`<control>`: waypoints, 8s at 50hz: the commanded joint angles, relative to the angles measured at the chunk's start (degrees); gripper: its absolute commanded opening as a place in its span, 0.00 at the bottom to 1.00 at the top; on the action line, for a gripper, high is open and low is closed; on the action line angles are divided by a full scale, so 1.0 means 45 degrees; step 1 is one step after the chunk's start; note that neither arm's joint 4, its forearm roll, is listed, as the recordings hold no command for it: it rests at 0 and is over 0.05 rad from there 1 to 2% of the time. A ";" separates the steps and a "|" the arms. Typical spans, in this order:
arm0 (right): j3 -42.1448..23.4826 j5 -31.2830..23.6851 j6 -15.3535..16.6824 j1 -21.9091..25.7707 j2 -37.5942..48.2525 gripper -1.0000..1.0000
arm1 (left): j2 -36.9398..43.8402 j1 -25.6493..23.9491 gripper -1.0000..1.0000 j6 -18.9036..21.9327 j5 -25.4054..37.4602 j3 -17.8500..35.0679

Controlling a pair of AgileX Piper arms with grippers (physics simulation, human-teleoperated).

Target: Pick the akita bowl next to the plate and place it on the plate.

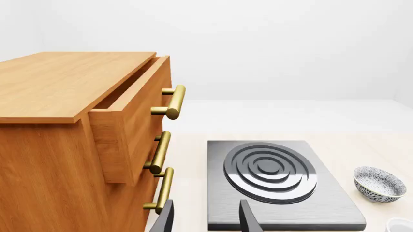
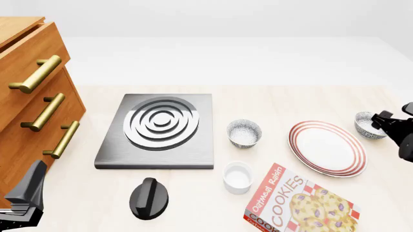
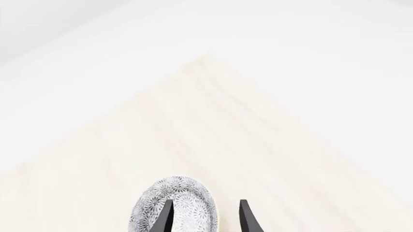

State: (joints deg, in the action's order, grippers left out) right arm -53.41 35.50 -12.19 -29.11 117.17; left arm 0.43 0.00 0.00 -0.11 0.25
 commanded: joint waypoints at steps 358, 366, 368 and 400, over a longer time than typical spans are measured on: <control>0.5355 0.1220 -0.0915 0.3839 -0.3085 0.00 | 0.0000 0.0000 1.00 0.0000 0.0000 0.0000; 0.5245 0.1361 -0.0806 0.3819 -0.2668 0.00 | 0.0000 0.0000 1.00 0.0000 0.0000 0.0000; 0.5243 0.1380 -0.0796 0.3819 -0.2636 0.00 | 0.0000 0.0000 1.00 0.0000 0.0000 0.0000; 0.5109 0.1164 -0.0676 0.3777 -0.2502 1.00 | 0.0000 0.0000 1.00 0.0000 0.0000 0.0000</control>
State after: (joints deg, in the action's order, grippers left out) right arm -30.18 41.31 -15.05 -12.21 105.66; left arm 0.43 0.00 0.00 -0.11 0.25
